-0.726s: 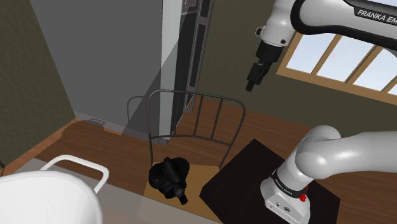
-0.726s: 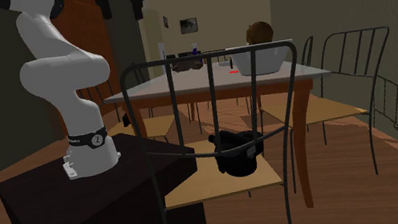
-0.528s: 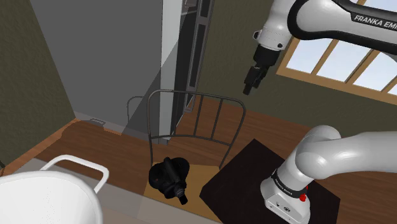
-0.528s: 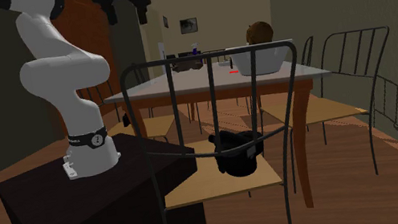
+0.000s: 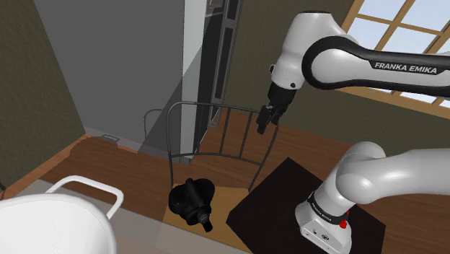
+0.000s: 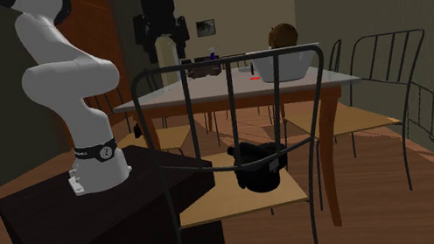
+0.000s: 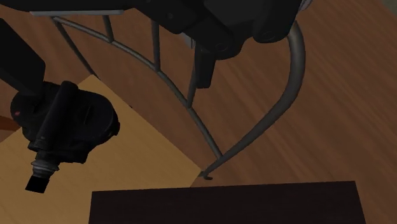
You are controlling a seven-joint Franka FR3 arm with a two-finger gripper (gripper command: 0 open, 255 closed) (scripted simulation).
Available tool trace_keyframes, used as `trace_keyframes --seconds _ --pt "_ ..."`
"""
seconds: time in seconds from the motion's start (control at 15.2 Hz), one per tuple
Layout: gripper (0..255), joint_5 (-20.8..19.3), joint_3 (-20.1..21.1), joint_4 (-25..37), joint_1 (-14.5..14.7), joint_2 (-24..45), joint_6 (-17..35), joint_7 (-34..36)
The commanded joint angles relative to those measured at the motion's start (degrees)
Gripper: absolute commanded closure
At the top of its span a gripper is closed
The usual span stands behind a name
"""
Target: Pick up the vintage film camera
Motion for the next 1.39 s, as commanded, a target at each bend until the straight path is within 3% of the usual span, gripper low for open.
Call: trace_keyframes --seconds 0.0,0.53,0.86,1.12,1.32 --pt "0 1.72 2.42 -2.61 0.59 0.61 3.41 2.53" --pt "0 8.09 13.65 -7.65 2.34 9.69 17.95 13.09" --pt "0 9.77 21.65 -7.78 1.36 19.66 28.39 20.49" --pt "0 7.21 28.76 -6.29 -1.67 29.94 37.15 28.33" --pt "0 0.12 34.54 -4.37 -5.85 39.34 43.59 37.34"
